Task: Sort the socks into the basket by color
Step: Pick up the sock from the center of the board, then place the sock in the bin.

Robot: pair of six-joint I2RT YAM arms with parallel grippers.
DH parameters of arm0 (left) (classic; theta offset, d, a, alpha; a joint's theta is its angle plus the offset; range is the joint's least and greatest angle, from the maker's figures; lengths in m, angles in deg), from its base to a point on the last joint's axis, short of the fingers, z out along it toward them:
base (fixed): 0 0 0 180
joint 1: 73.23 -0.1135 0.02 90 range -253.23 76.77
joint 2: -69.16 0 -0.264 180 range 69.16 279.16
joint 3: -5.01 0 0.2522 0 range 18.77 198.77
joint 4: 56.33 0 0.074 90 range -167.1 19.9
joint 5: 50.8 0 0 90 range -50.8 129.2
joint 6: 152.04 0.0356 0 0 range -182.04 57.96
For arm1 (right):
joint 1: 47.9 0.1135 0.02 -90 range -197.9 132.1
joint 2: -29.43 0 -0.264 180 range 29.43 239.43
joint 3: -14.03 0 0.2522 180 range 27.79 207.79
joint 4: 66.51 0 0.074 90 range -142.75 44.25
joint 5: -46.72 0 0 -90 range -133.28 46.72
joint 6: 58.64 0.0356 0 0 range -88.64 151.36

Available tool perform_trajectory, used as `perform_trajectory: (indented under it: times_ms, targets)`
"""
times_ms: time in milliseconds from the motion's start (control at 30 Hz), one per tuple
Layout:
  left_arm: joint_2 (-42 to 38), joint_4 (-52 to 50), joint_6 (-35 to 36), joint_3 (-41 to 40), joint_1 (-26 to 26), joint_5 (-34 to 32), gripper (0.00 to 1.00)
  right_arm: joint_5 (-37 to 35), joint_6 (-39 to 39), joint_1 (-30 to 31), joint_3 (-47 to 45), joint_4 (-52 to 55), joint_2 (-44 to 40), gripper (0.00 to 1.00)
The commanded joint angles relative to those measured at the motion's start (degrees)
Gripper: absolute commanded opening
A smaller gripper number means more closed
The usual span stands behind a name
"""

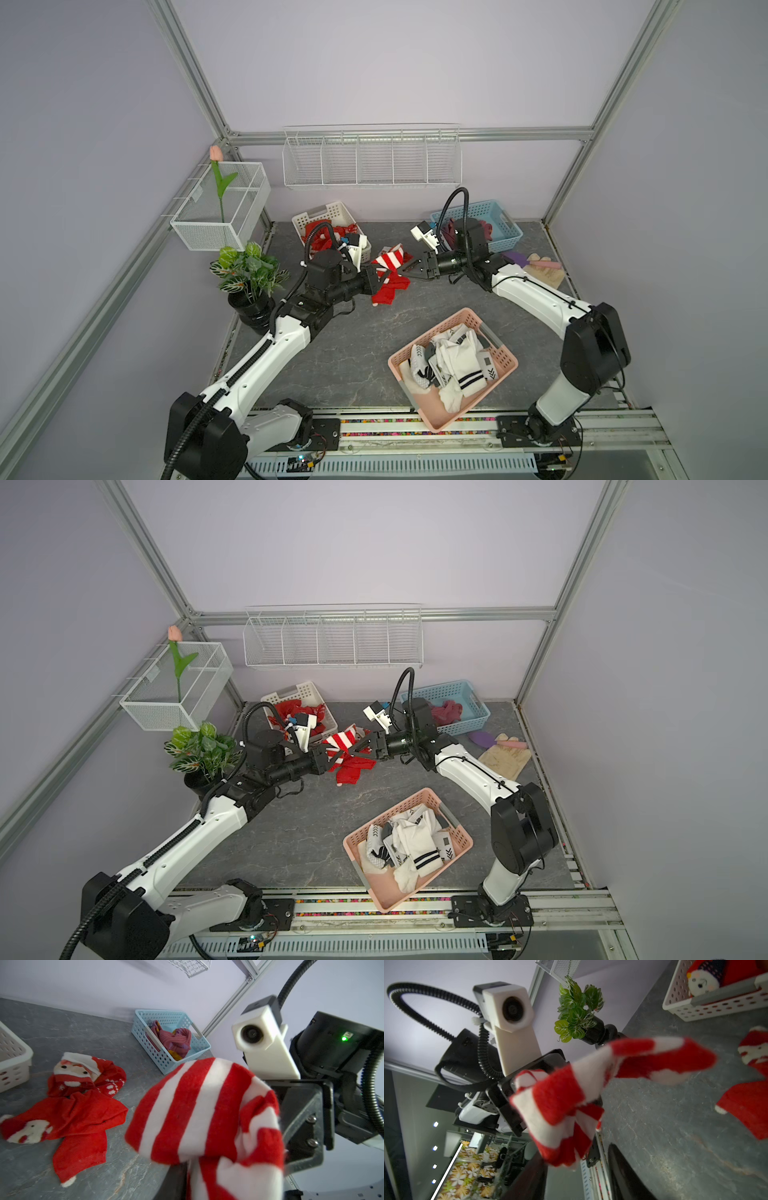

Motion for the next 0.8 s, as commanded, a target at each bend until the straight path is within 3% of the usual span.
perform_trajectory:
  times_ms: [0,133,200,433,767]
  targets:
    - [-0.98,-0.74,1.64,2.18,-0.33,-6.2,0.0,-2.61,-7.11,-0.33,1.88,9.39,-2.22,0.78]
    - [-0.86,-1.8,2.06,2.35,-0.6,-10.19,0.0,-4.78,-8.74,-0.88,1.99,12.07,-3.39,0.98]
    - [-0.32,-2.59,2.16,2.71,-1.11,-12.46,0.0,-6.23,-10.59,-1.24,2.6,15.02,-4.23,0.89]
    - [7.68,-7.89,3.96,9.75,-7.68,-16.12,0.0,-12.25,-16.36,-1.69,5.77,24.73,-6.38,0.88]
    - [26.57,-11.72,11.25,28.07,-14.47,-17.41,0.0,-14.96,-16.6,-1.75,5.0,25.43,-6.67,0.89]
